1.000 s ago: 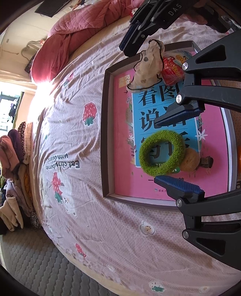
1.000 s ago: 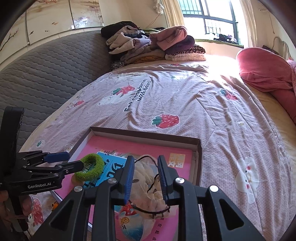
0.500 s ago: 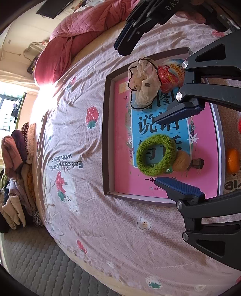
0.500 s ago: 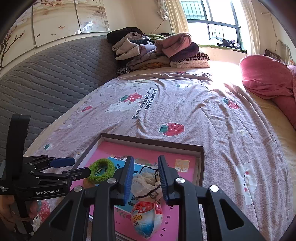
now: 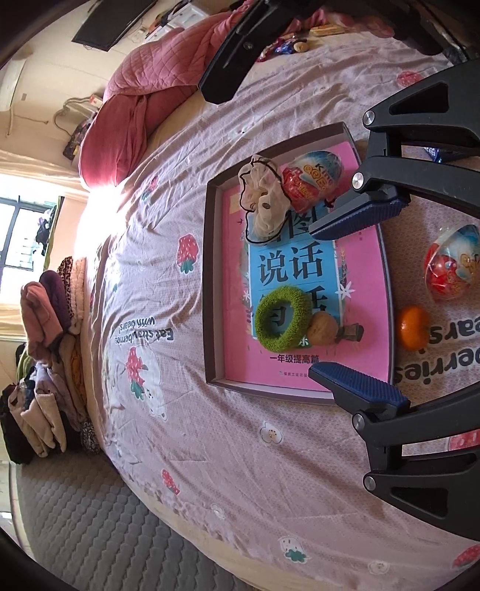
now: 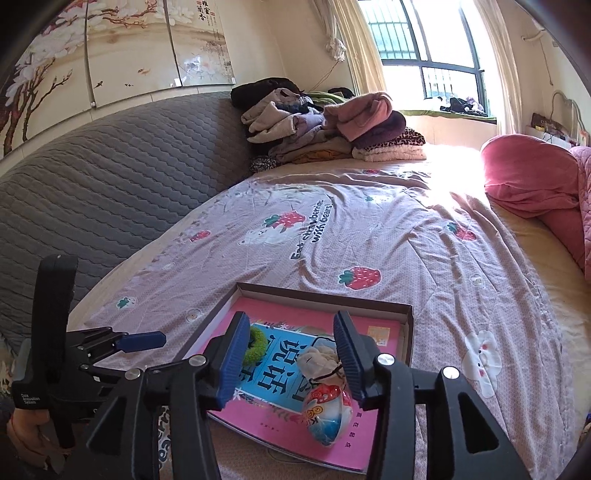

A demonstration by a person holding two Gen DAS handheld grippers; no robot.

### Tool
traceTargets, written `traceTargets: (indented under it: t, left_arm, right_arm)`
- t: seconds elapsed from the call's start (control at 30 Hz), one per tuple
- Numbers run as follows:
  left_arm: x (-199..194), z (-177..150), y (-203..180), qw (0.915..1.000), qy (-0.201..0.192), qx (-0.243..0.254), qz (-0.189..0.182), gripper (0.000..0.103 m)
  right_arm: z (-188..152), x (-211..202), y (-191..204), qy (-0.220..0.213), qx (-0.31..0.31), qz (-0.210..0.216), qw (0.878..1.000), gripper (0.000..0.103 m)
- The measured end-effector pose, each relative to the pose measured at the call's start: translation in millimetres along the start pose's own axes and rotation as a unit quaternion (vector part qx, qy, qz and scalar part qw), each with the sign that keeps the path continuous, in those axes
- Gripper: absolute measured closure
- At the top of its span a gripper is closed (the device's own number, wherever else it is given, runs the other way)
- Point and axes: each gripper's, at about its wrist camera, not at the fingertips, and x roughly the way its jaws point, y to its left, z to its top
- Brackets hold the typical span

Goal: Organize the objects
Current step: 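Withdraw both open tools up and away from the box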

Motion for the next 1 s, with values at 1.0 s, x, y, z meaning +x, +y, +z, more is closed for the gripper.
traceTargets:
  t: [1.0]
  left_arm:
    - [-66.7,-90.5,-2.6,0.9992,-0.038,0.016,-0.001,0.033]
  right_arm:
    - [-60.8,-82.3,24.9,-0.032,-0.005,-0.008,0.999,0.051]
